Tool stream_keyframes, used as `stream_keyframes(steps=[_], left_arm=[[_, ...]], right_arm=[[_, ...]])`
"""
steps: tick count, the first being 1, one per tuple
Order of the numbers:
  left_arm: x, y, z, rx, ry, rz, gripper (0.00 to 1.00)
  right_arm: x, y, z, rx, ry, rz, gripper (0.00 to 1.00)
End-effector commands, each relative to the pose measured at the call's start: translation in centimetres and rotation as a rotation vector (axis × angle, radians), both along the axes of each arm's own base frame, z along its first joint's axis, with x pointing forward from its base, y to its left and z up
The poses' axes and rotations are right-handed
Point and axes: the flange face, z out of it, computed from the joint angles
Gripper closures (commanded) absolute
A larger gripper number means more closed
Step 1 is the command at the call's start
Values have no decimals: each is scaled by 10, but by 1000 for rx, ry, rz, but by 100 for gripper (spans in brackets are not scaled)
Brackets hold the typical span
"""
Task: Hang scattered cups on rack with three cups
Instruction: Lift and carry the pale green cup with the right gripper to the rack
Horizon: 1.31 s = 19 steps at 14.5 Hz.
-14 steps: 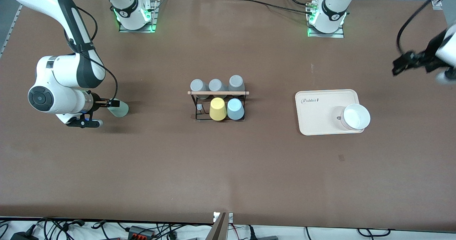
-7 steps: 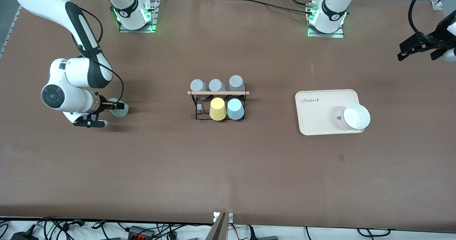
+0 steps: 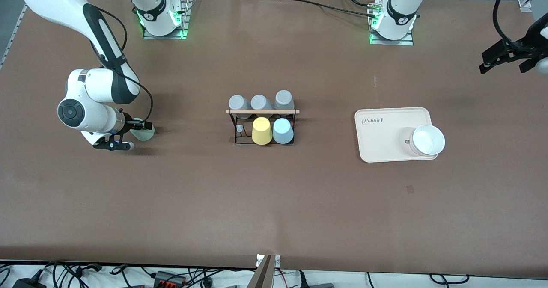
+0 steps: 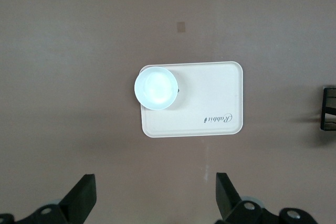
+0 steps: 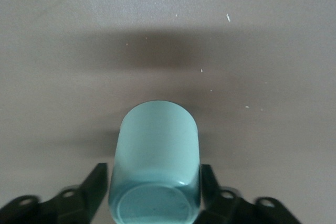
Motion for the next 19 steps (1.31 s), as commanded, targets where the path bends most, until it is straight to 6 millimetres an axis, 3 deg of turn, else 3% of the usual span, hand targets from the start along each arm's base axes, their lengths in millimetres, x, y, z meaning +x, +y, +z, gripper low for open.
stream_keyframes(steps=[1, 3, 5, 7, 9, 11, 13, 16, 19], left_arm=[[20, -4, 3, -22, 65, -17, 0], [27, -5, 6, -22, 64, -23, 0], [27, -7, 8, -23, 59, -31, 0], [28, -9, 14, -23, 41, -42, 0], [29, -12, 15, -23, 38, -47, 0], [28, -12, 15, -24, 36, -47, 0], [28, -13, 16, -24, 35, -49, 0], [28, -15, 16, -24, 35, -52, 0], [28, -16, 16, -24, 35, -53, 0]], right_arm=[[8, 8, 27, -1, -38, -5, 79], [26, 19, 59, 3, -52, 15, 81], [50, 54, 108, 14, -46, 57, 80], [66, 111, 159, 11, -60, 108, 80], [72, 164, 182, -6, -80, 51, 81], [65, 225, 192, -21, -95, 10, 80], [56, 272, 197, 4, -107, -43, 80], [53, 315, 204, 103, -85, -168, 80], [44, 349, 188, 87, -78, -201, 80]])
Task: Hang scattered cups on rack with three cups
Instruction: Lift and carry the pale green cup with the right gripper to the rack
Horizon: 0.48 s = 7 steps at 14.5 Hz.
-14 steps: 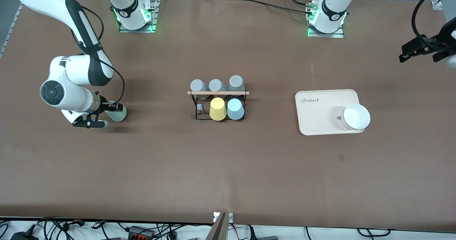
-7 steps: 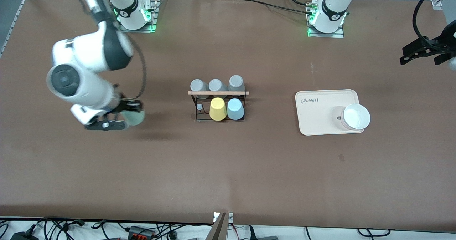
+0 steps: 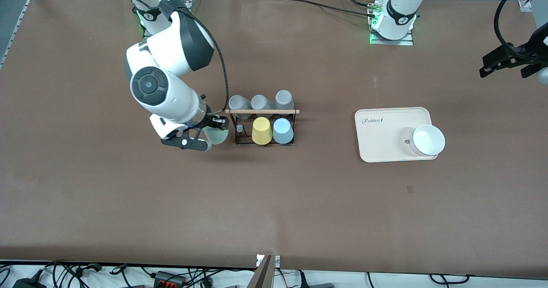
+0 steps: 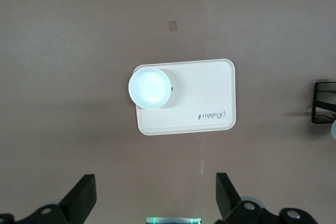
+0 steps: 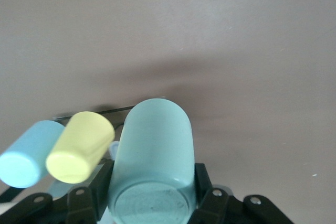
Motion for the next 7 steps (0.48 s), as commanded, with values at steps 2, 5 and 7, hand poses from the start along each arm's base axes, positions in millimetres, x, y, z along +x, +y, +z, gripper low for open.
stream_keyframes(steps=[2, 5, 7], left_arm=[[2, -4, 6, -17, 1, -28, 0], [2, -12, 16, -17, -21, -40, 0], [2, -14, 16, -12, -21, -40, 0]], right_arm=[[-6, 38, -18, -11, 12, -54, 80], [-17, 58, -34, -49, 14, -54, 80], [-20, 64, -38, -53, 15, -55, 80]])
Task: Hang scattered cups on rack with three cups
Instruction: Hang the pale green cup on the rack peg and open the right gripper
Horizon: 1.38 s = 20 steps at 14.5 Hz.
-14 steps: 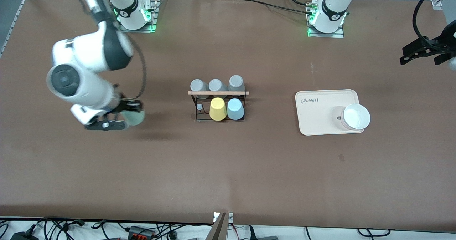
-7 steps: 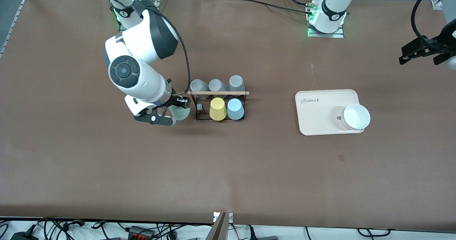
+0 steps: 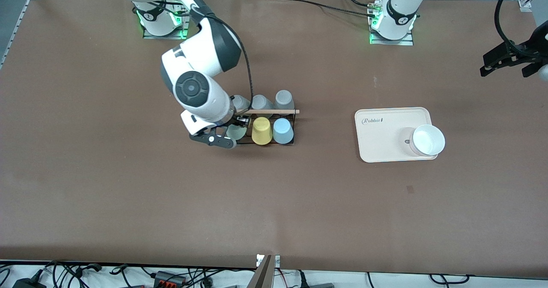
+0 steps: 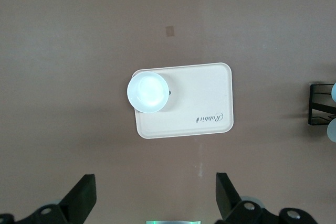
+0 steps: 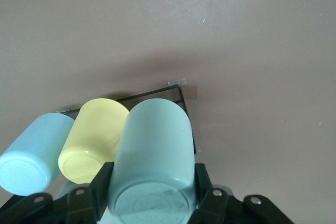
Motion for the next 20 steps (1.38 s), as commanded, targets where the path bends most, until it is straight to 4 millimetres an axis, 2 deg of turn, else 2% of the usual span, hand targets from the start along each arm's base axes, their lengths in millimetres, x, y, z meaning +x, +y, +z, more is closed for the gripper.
stream_keyframes(steps=[1, 3, 9, 12, 13, 14, 15, 17, 20], left_arm=[[3, -5, 3, -13, 6, -27, 0], [7, -1, -3, -14, 19, -21, 0], [7, -4, -2, -14, 17, -24, 0], [7, 4, -2, -1, 17, -10, 0], [7, 5, -3, 0, 19, -8, 0], [7, 4, -3, -1, 19, -8, 0], [7, 4, -3, -3, 20, -10, 0], [7, 0, -3, -6, 19, -15, 0], [7, -4, 2, -17, 7, -26, 0]], right_arm=[[4, 8, -3, -15, -12, -16, 80], [4, 9, -17, -23, -1, -15, 80], [7, 11, -46, -33, 12, -22, 79], [8, 11, -61, -41, 25, -23, 78], [8, 10, -64, -44, 29, -26, 68], [8, 10, -64, -44, 29, -26, 44], [9, 9, -66, -48, 30, -44, 2], [13, 6, -57, -43, 17, -59, 0], [25, -1, -28, -32, -1, -67, 0]])
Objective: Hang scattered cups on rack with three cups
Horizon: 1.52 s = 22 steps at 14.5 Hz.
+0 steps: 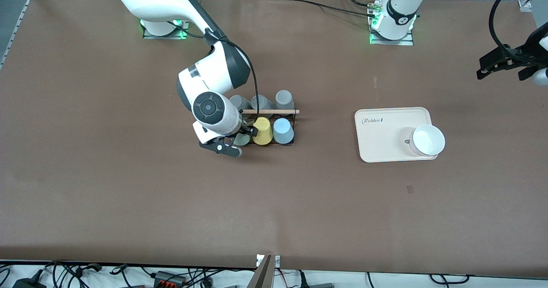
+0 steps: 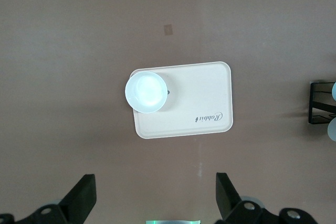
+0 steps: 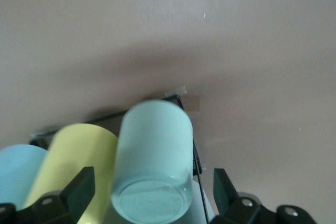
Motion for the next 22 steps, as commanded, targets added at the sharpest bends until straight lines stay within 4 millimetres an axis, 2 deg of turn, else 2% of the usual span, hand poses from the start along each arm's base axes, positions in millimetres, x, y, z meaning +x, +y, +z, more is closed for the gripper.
stream_keyframes(steps=[1, 2, 3, 4, 6, 7, 8, 12, 13, 14, 15, 16, 17, 19, 21, 22], left_arm=[[1, -4, 14, -16, -17, -25, 0], [1, -4, 14, -16, -18, -25, 0], [1, -5, 16, -18, -21, -27, 0], [0, -8, 22, -18, -34, -32, 0], [-1, -22, 30, -18, -51, -50, 0], [-1, -23, 29, -18, -48, -52, 0], [-1, -23, 29, -17, -48, -58, 0], [-1, -22, 28, -12, -47, -59, 0], [0, -18, 27, 0, -47, -51, 0], [3, -11, 22, 3, -38, -40, 0], [8, -5, 15, 0, -24, -29, 0], [10, 1, 12, 1, -19, -20, 0], [12, 8, 8, 4, -12, -6, 0], [13, 15, 6, 11, -8, 3, 0], [15, 16, 3, 11, -4, 3, 0], [15, 16, 3, 10, -4, -8, 0]], right_arm=[[13, -5, 34, -5, -20, -22, 0], [19, -13, 53, -8, -31, -33, 0], [23, -20, 83, 0, -59, -39, 0], [27, -29, 103, -7, -73, -46, 0], [38, -48, 123, -40, -104, -64, 0], [40, -57, 146, -46, -143, -46, 0], [46, -74, 164, -51, -175, -26, 0], [82, -170, 184, -40, -210, 41, 0], [90, -199, 186, -34, -207, 70, 0], [93, -220, 195, -31, -218, 79, 0], [97, -240, 200, -26, -222, 75, 0], [93, -255, 220, -17, -247, 88, 0], [95, -267, 221, -17, -244, 104, 0], [96, -308, 222, -17, -215, 92, 0], [97, -339, 222, -20, -197, 146, 0], [93, -361, 239, -16, -224, 166, 0]])
